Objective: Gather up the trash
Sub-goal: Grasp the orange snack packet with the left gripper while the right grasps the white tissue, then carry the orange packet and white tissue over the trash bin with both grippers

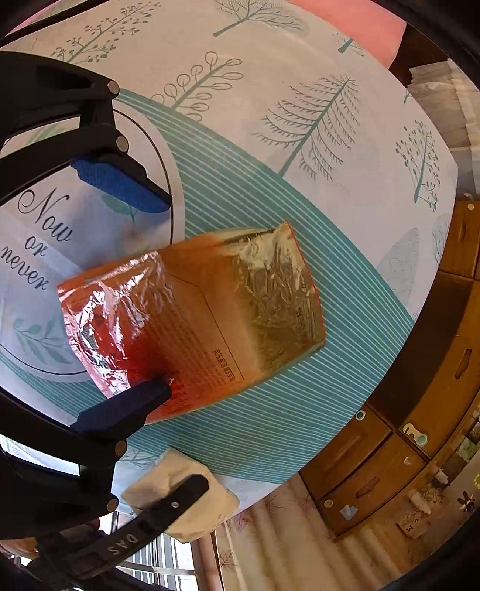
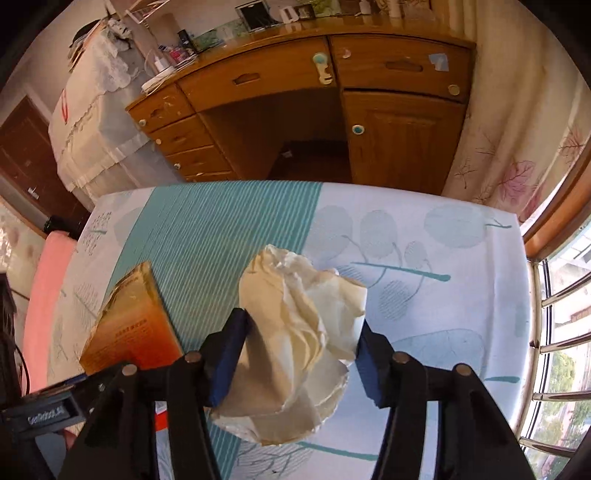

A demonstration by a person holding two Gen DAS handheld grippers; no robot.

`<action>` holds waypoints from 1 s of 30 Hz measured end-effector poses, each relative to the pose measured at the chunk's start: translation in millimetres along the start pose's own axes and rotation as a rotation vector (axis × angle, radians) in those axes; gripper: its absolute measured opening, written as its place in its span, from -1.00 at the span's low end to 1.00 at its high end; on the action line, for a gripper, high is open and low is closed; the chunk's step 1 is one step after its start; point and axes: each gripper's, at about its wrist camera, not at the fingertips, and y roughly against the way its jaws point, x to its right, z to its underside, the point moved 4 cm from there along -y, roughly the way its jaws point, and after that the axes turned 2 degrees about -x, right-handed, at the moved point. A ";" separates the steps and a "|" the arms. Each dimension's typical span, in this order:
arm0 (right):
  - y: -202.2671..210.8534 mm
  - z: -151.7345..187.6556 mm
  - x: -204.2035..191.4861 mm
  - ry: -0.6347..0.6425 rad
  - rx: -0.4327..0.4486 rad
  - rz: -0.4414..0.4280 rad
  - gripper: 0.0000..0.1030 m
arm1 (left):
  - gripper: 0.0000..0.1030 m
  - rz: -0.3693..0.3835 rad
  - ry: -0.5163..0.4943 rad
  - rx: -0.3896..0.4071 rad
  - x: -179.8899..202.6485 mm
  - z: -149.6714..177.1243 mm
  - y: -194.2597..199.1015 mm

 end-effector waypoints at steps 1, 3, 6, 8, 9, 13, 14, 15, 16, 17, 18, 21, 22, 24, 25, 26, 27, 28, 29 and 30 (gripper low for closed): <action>1.2 2.3 -3.0 0.018 0.000 -0.002 0.07 | 0.76 -0.001 -0.004 0.001 2.6 -0.3 -0.7; 1.8 7.5 -9.7 0.049 -0.005 -0.014 0.06 | 0.76 -0.012 -0.014 0.006 9.0 -0.8 -3.1; 2.6 16.3 -18.3 0.074 -0.013 -0.033 0.06 | 0.76 -0.045 -0.027 0.027 16.6 -1.1 -5.8; 3.6 21.7 -21.2 0.079 -0.014 -0.042 0.05 | 0.59 -0.079 -0.032 0.046 20.9 -1.0 -6.9; 4.0 24.1 -21.7 0.075 -0.017 -0.048 0.06 | 0.48 -0.100 -0.036 0.063 22.7 -2.0 -5.5; 4.6 33.4 -25.2 0.065 -0.025 -0.063 0.06 | 0.06 -0.129 -0.052 0.096 29.5 -2.2 -1.1; 5.6 36.8 -26.1 0.064 -0.029 -0.066 0.05 | -0.15 -0.143 -0.065 0.103 30.7 -1.9 0.5; 6.6 40.0 -27.2 0.064 -0.032 -0.069 0.05 | -0.26 -0.152 -0.079 0.106 32.2 -1.7 1.2; 7.9 44.1 -28.7 0.065 -0.037 -0.072 0.05 | -0.46 -0.157 -0.098 0.110 33.0 -1.5 2.8; 9.3 48.1 -30.2 0.065 -0.040 -0.074 0.05 | -0.67 -0.153 -0.119 0.115 34.0 -0.1 4.7; 11.0 52.7 -31.7 0.065 -0.043 -0.076 0.04 | -0.82 -0.131 -0.138 0.110 34.9 1.9 6.3; 17.1 67.7 -36.0 0.060 -0.052 -0.086 -0.04 | -0.90 -0.122 -0.165 0.104 33.0 11.6 13.8; 20.1 72.4 -37.7 0.055 -0.054 -0.091 -0.11 | -0.92 -0.123 -0.178 0.106 30.0 17.1 18.3; 27.1 82.0 -40.5 0.040 -0.059 -0.098 -0.21 | -0.94 -0.116 -0.197 0.108 24.8 27.5 26.7; 30.3 88.1 -42.4 0.034 -0.068 -0.098 -0.23 | -0.94 -0.105 -0.201 0.109 20.8 33.1 32.0; 33.9 94.7 -44.3 0.032 -0.073 -0.096 -0.25 | -0.95 -0.098 -0.204 0.111 13.9 39.8 38.2; 37.5 101.8 -47.4 0.035 -0.076 -0.095 -0.26 | -0.95 -0.089 -0.207 0.113 7.0 46.5 44.6; 41.3 110.2 -51.2 0.038 -0.081 -0.093 -0.27 | -0.96 -0.081 -0.209 0.115 1.2 53.0 49.5; 44.8 117.6 -54.6 0.037 -0.087 -0.094 -0.29 | -0.96 -0.073 -0.213 0.116 -6.1 59.1 55.9; 49.3 125.8 -58.5 0.034 -0.091 -0.099 -0.30 | -0.96 -0.064 -0.217 0.116 -12.8 64.9 62.6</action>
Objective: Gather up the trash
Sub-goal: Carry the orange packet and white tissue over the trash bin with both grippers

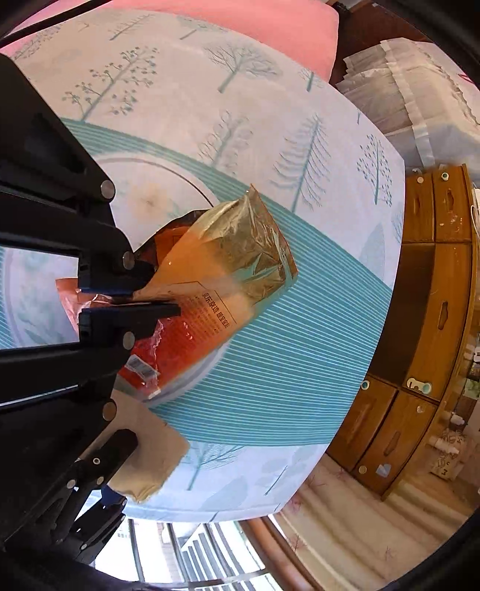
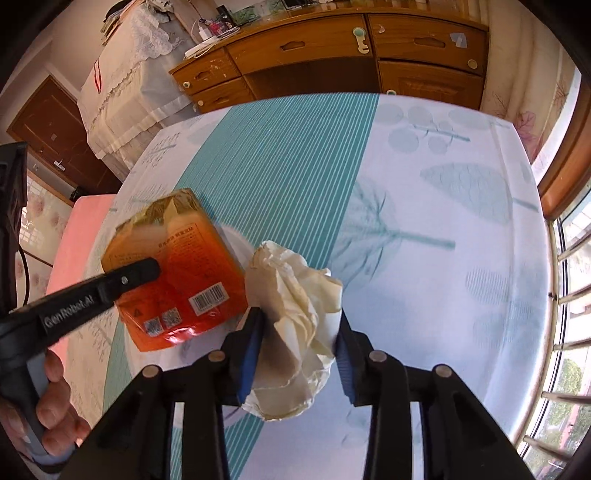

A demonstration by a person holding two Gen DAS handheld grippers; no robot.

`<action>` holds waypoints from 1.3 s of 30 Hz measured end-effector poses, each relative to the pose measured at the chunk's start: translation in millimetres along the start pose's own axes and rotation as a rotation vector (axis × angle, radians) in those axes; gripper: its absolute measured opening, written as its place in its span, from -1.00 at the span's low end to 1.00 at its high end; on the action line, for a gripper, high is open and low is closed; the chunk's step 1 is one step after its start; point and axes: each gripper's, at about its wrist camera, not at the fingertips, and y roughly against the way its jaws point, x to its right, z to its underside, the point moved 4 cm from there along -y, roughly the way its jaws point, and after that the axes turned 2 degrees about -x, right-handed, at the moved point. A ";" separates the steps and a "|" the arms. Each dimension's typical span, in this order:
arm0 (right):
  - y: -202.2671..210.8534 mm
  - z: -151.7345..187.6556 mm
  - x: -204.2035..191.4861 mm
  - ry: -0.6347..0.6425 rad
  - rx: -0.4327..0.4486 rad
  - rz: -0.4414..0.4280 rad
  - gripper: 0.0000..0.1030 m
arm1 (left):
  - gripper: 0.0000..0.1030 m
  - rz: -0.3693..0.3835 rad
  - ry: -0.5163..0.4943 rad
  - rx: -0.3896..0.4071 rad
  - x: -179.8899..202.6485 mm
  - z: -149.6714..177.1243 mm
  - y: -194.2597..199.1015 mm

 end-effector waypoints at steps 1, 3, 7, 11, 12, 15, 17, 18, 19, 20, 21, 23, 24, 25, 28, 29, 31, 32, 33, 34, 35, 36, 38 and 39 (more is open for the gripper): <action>4.5 9.6 -5.7 -0.004 0.001 -0.003 -0.30 | -0.96 0.011 -0.004 0.003 -5.5 6.5 7.4; 14.2 28.6 -18.0 -0.011 0.008 -0.007 -0.31 | -0.97 0.037 -0.023 0.012 -19.0 23.4 24.5; 38.6 72.7 -50.1 -0.044 0.036 -0.014 -0.31 | -0.97 0.086 -0.093 0.027 -44.7 58.8 59.6; 67.0 122.1 -88.9 -0.087 0.081 -0.019 -0.31 | -0.97 0.155 -0.160 0.051 -72.7 97.8 100.4; 73.1 135.9 -100.2 -0.096 0.093 -0.014 -0.31 | -0.97 0.171 -0.184 0.056 -79.2 108.0 109.6; 88.8 171.9 -129.1 -0.134 0.127 -0.006 -0.31 | -0.97 0.214 -0.247 0.070 -98.7 133.9 132.1; 97.9 198.4 -150.8 -0.166 0.155 -0.008 -0.31 | -0.97 0.267 -0.264 0.077 -114.6 151.6 148.3; 101.4 211.5 -160.8 -0.181 0.167 -0.009 -0.31 | -0.97 0.299 -0.272 0.079 -125.0 160.8 156.7; 104.8 225.4 -169.0 -0.194 0.176 -0.011 -0.32 | -0.97 0.327 -0.279 0.080 -134.8 169.9 164.5; 107.1 239.7 -178.7 -0.203 0.184 -0.012 -0.32 | -0.97 0.360 -0.290 0.081 -145.2 179.7 172.5; 108.3 252.7 -188.1 -0.213 0.188 -0.012 -0.32 | -0.97 0.384 -0.309 0.082 -155.1 192.6 181.7; 110.1 280.9 -204.9 -0.233 0.188 -0.012 -0.32 | -0.97 0.406 -0.354 0.104 -174.5 213.4 192.2; 109.6 294.1 -213.1 -0.241 0.182 -0.011 -0.32 | -0.97 0.417 -0.372 0.095 -183.0 223.8 195.9; 108.3 307.1 -220.5 -0.247 0.174 -0.008 -0.32 | -0.97 0.427 -0.390 0.083 -191.7 235.4 199.5; 101.4 342.0 -236.4 -0.261 0.122 0.006 -0.32 | -0.97 0.455 -0.411 0.037 -213.0 265.3 204.5; 98.4 352.1 -239.5 -0.271 0.099 0.007 -0.32 | -0.97 0.464 -0.409 0.017 -219.6 275.6 204.3; 90.7 374.4 -243.2 -0.291 0.053 0.006 -0.32 | -0.97 0.474 -0.401 -0.027 -231.1 300.3 201.8; 86.3 382.8 -243.9 -0.300 0.030 0.009 -0.32 | -0.97 0.472 -0.401 -0.050 -235.5 311.4 198.2; 81.6 393.7 -244.1 -0.311 0.007 0.010 -0.32 | -0.97 0.464 -0.406 -0.068 -238.2 322.3 194.1; 76.7 402.9 -243.3 -0.323 -0.015 0.010 -0.32 | -0.97 0.452 -0.410 -0.081 -240.2 331.9 189.6; 70.2 411.8 -241.1 -0.337 -0.037 0.012 -0.32 | -0.97 0.442 -0.409 -0.102 -242.4 344.3 182.9; 63.3 419.8 -238.1 -0.349 -0.058 0.017 -0.32 | -0.97 0.437 -0.408 -0.121 -243.4 353.8 177.2; 47.2 436.5 -230.9 -0.373 -0.100 0.028 -0.32 | -0.97 0.412 -0.420 -0.140 -242.9 376.4 165.1; 38.5 444.5 -226.8 -0.381 -0.119 0.039 -0.32 | -0.97 0.396 -0.436 -0.150 -241.8 389.2 157.1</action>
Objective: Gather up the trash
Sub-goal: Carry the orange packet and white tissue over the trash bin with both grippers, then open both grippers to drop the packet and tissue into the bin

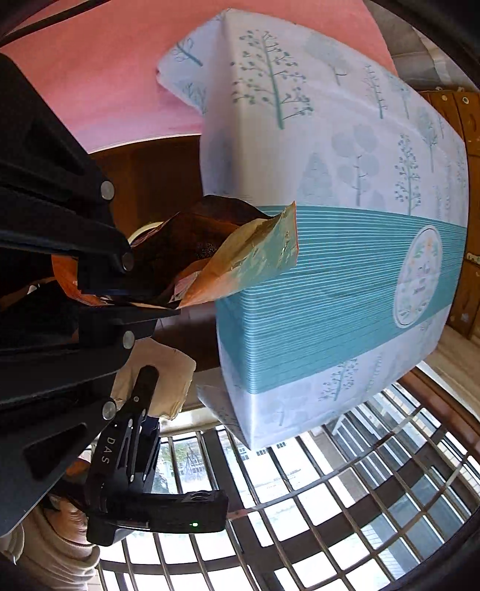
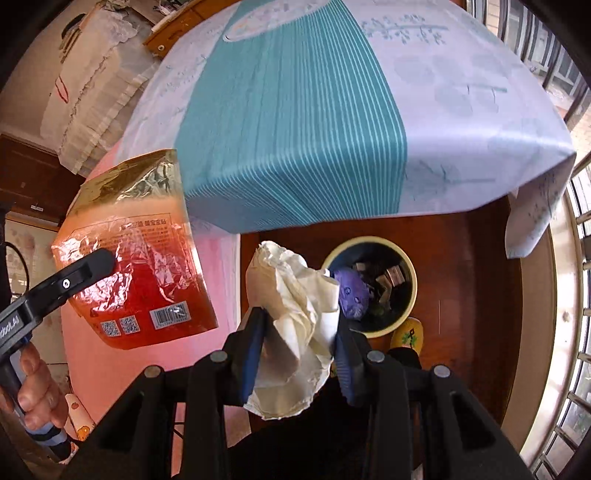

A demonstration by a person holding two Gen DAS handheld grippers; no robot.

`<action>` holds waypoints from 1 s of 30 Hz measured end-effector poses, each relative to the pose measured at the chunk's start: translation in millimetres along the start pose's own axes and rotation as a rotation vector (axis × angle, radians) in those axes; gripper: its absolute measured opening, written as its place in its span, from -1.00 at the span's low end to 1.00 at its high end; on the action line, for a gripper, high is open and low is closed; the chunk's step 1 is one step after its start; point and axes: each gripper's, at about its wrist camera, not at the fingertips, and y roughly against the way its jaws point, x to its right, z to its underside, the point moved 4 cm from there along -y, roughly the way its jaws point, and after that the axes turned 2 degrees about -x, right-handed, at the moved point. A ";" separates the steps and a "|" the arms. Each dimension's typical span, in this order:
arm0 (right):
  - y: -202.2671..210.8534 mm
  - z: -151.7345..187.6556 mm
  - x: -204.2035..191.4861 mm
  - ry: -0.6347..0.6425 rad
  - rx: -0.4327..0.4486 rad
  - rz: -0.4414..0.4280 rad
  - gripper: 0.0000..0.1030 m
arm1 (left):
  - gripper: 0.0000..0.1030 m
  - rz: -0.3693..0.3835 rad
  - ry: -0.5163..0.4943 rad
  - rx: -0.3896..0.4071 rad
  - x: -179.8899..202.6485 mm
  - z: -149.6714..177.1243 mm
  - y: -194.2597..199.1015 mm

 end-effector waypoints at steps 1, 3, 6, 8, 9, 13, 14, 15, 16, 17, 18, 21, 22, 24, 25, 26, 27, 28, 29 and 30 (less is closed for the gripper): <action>-10.8 4.8 6.7 -0.007 -0.017 0.019 -0.31 | -0.97 -0.013 -0.011 -0.016 2.6 10.3 -11.8; -34.9 12.7 20.8 -0.016 -0.046 0.047 -0.31 | -0.97 -0.035 -0.028 -0.041 5.8 27.8 -36.5; -72.2 20.9 44.0 -0.033 -0.073 0.086 -0.31 | -0.97 -0.064 -0.047 -0.081 7.9 54.8 -82.9; -99.0 24.0 60.9 -0.053 -0.085 0.104 -0.31 | -0.96 -0.068 -0.027 -0.113 4.0 71.7 -120.0; -113.8 25.1 70.1 -0.065 -0.092 0.110 -0.31 | -0.96 -0.074 -0.021 -0.125 1.7 78.3 -137.7; -175.1 27.9 103.2 -0.086 -0.111 0.142 -0.31 | -0.96 -0.117 -0.010 -0.160 -14.0 100.0 -215.9; -189.3 28.4 109.8 -0.088 -0.117 0.145 -0.31 | -0.96 -0.125 -0.011 -0.166 -17.9 104.4 -233.7; -203.4 28.5 116.5 -0.087 -0.124 0.152 -0.31 | -0.96 -0.134 -0.011 -0.177 -21.8 107.2 -250.8; -217.0 26.5 122.8 -0.086 -0.128 0.162 -0.31 | -0.96 -0.145 -0.006 -0.189 -27.8 110.2 -269.8; -228.6 24.5 129.8 -0.084 -0.130 0.165 -0.31 | -0.96 -0.148 0.001 -0.197 -30.6 110.7 -285.6; -239.5 23.5 135.2 -0.078 -0.131 0.169 -0.31 | -0.96 -0.153 0.004 -0.203 -33.4 109.6 -300.3; -265.9 20.1 151.1 -0.065 -0.127 0.185 -0.30 | -0.96 -0.164 -0.004 -0.205 -40.7 112.3 -336.8; -273.4 18.3 155.1 -0.068 -0.129 0.188 -0.29 | -0.96 -0.171 -0.008 -0.208 -41.5 111.5 -346.1; -285.8 12.2 161.2 -0.072 -0.133 0.187 -0.27 | -0.96 -0.181 -0.015 -0.214 -45.3 112.8 -366.1; -292.2 10.7 164.5 -0.069 -0.137 0.190 -0.25 | -0.95 -0.183 -0.015 -0.221 -46.8 113.6 -374.7; -296.3 9.3 166.4 -0.067 -0.140 0.196 -0.22 | -0.94 -0.184 -0.011 -0.233 -46.8 110.9 -384.9; -300.7 7.1 169.4 -0.069 -0.140 0.195 -0.21 | -0.92 -0.187 -0.009 -0.241 -48.4 112.1 -392.9; -309.3 5.2 174.3 -0.073 -0.140 0.191 -0.19 | -0.88 -0.187 -0.005 -0.251 -49.2 113.6 -398.5; -313.4 4.4 176.9 -0.079 -0.143 0.186 -0.18 | -0.83 -0.196 -0.008 -0.254 -50.7 117.3 -404.0; -318.3 3.7 179.7 -0.087 -0.146 0.183 -0.16 | -0.81 -0.206 -0.012 -0.256 -51.0 119.0 -408.4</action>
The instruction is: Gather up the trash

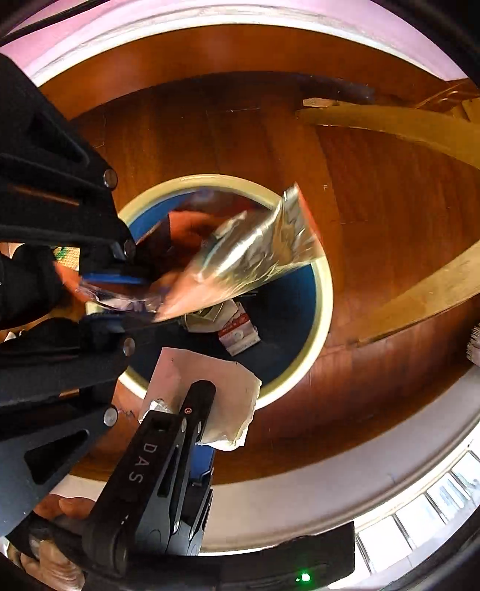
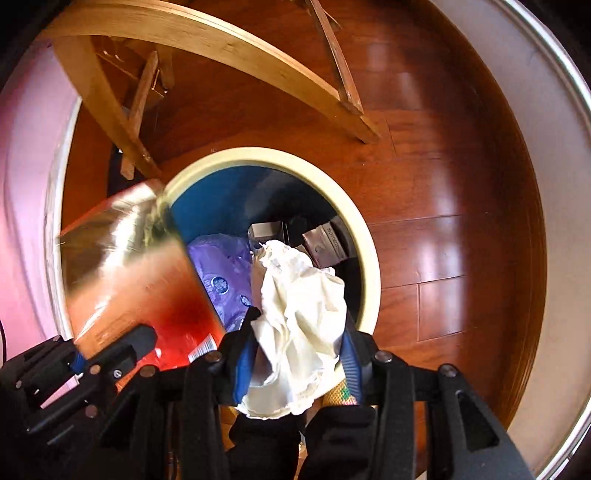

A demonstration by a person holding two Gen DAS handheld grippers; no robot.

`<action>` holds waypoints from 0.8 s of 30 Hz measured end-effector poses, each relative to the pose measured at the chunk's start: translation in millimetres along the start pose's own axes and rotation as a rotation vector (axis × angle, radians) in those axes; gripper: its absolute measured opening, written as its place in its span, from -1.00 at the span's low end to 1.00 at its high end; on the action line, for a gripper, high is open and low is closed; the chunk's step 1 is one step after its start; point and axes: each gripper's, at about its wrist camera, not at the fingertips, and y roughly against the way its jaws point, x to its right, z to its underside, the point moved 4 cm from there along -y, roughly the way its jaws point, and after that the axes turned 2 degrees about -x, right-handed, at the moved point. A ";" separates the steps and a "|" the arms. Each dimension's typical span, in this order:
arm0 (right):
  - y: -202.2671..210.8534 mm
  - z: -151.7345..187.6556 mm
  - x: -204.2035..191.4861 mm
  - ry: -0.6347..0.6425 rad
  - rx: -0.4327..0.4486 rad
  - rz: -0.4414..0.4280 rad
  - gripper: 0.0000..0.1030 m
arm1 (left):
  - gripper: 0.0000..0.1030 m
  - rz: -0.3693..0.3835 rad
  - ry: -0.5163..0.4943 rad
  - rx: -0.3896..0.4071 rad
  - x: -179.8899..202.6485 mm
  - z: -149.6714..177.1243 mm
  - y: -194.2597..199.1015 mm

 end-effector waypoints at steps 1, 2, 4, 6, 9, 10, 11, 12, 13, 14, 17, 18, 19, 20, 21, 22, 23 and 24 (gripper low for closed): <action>-4.6 -2.6 2.8 -0.004 -0.003 -0.002 -0.11 | -0.74 -0.010 -0.003 -0.003 0.9 1.0 -4.1; -7.7 -3.5 3.7 -0.006 -0.003 0.000 -0.09 | -0.65 -0.016 -0.005 -0.005 4.2 0.6 -7.3; -10.5 -4.4 4.9 -0.004 0.006 0.016 0.00 | -0.43 -0.034 -0.004 -0.006 7.1 -0.7 -14.6; -10.1 -5.3 4.6 0.000 0.029 0.016 0.04 | -0.19 -0.062 -0.005 -0.001 2.7 -7.8 -13.3; -7.2 -5.6 8.9 -0.013 0.061 0.004 0.09 | 0.15 -0.091 0.002 0.013 -2.4 -17.9 -13.2; -9.4 -5.8 10.3 -0.019 0.068 0.004 0.17 | 0.26 -0.098 0.006 0.020 -4.2 -18.8 -12.1; -8.9 -5.0 11.5 -0.023 0.074 0.006 0.21 | 0.33 -0.105 0.009 0.027 -4.3 -18.2 -8.5; -9.7 -4.4 12.9 -0.025 0.078 0.007 0.21 | 0.36 -0.115 0.012 0.035 -5.5 -19.5 -6.6; -10.4 -3.5 13.8 -0.025 0.080 0.008 0.21 | 0.45 -0.122 0.017 0.041 -6.9 -21.1 -5.0; -11.7 -3.7 14.8 -0.024 0.079 0.011 0.21 | 0.53 -0.127 0.023 0.048 -8.7 -22.8 -3.5; -10.4 -1.0 14.1 -0.027 0.079 0.006 0.21 | 0.55 -0.138 0.054 0.066 -14.7 -24.9 3.0; -9.4 0.0 13.5 -0.030 0.080 0.004 0.21 | 0.55 -0.140 0.063 0.069 -16.2 -25.1 4.9; -8.0 1.1 12.7 -0.032 0.082 0.003 0.21 | 0.55 -0.140 0.074 0.075 -17.4 -24.3 8.4; -6.3 2.3 11.6 -0.033 0.085 0.003 0.21 | 0.55 -0.139 0.083 0.079 -20.2 -25.5 10.6; -3.6 3.9 10.0 -0.034 0.087 0.001 0.21 | 0.55 -0.139 0.090 0.083 -23.2 -26.3 11.4; -0.1 5.5 8.2 -0.036 0.088 -0.002 0.21 | 0.55 -0.138 0.095 0.088 -23.4 -25.2 16.9; 4.2 7.3 6.5 -0.038 0.090 -0.006 0.21 | 0.55 -0.138 0.097 0.091 -24.2 -25.3 19.5; 9.2 9.4 4.1 -0.041 0.092 -0.010 0.21 | 0.55 -0.138 0.099 0.095 -23.8 -24.1 26.3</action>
